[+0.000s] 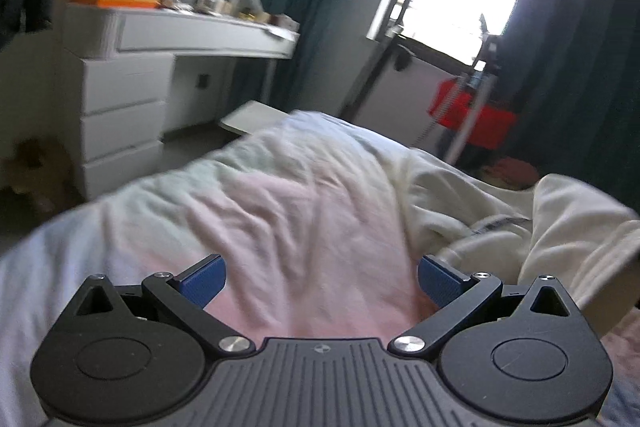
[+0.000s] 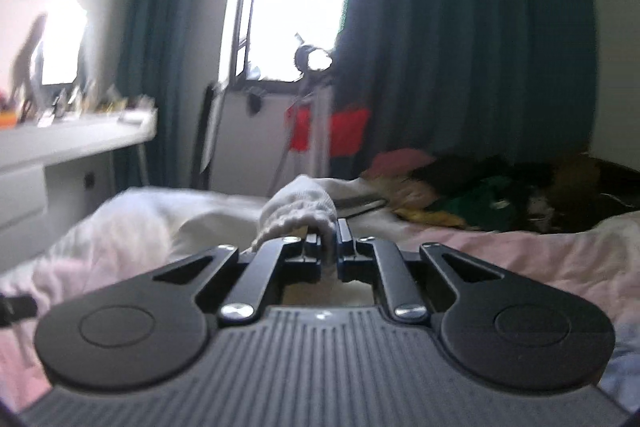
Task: Fold clothes
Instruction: 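Grasp one cuff with the left gripper while the right gripper grasps the other cuff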
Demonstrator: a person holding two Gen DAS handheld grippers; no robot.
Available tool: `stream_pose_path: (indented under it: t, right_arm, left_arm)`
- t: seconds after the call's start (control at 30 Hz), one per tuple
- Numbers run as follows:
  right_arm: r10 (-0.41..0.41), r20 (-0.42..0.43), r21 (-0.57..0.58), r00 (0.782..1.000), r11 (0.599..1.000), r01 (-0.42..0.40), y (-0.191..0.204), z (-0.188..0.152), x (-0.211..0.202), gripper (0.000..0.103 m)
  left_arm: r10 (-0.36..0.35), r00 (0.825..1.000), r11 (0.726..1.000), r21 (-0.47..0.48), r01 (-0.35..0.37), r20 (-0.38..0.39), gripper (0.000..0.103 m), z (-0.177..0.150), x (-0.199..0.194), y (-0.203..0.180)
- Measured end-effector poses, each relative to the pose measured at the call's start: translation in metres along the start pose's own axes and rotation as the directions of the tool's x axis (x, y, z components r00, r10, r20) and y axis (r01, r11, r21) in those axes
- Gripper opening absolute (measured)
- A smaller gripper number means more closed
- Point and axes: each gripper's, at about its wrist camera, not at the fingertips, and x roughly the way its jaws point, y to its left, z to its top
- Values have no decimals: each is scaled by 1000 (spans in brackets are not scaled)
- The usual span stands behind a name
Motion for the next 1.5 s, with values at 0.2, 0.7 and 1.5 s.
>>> stream_pose_path:
  t: [0.2,0.7,1.5]
  right_arm:
    - [-121,-51,180,991,975,128,-127,3,-53,9]
    - [220,-380,628,898,774,76,-277,-72,-74,31]
    - [445,-280,875,851,483,35,-309,-132,28,50]
  left_arm:
    - [-187,982,982,-8,187,-23,103,-11,-18,-13]
    - [-407,875,903,31,429,-264,100,-60,-9,-74]
    - [-500,783,864,-149,481,-369,28,-99,77,-105]
